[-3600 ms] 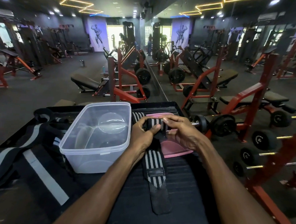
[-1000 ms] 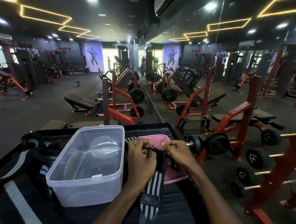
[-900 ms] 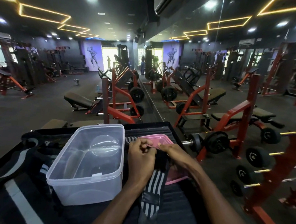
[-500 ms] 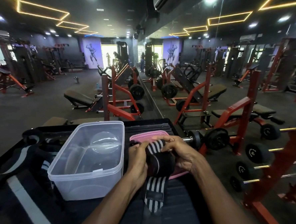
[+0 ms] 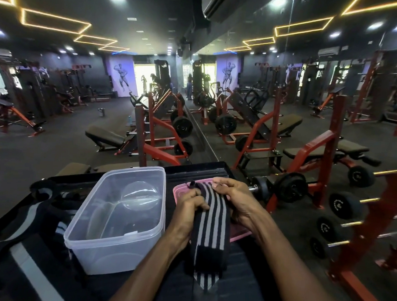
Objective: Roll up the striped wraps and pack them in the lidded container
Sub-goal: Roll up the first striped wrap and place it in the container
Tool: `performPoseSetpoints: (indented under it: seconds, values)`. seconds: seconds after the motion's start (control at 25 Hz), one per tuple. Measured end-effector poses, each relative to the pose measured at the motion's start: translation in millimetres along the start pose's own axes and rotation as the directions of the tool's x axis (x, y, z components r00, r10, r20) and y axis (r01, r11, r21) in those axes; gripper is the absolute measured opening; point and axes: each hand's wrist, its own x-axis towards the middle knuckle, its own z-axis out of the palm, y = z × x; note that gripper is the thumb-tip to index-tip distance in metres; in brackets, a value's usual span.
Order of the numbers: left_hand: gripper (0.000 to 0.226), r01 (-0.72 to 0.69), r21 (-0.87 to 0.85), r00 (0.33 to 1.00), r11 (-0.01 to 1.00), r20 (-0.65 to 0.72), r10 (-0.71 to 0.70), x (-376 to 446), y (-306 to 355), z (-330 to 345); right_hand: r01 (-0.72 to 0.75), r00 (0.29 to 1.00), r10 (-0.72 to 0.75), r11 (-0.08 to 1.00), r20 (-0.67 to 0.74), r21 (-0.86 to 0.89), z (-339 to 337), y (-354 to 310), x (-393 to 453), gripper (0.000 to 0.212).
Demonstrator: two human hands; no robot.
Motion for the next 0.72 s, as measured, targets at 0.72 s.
performPoseSetpoints:
  seconds: [0.72]
  values:
    - [0.019,-0.073,0.444,0.886,0.893,-0.382,0.263,3.4,-1.1,-2.2,0.262,0.956,-0.283,0.943,-0.078,-0.204,4.2,1.5,-4.5,0.007]
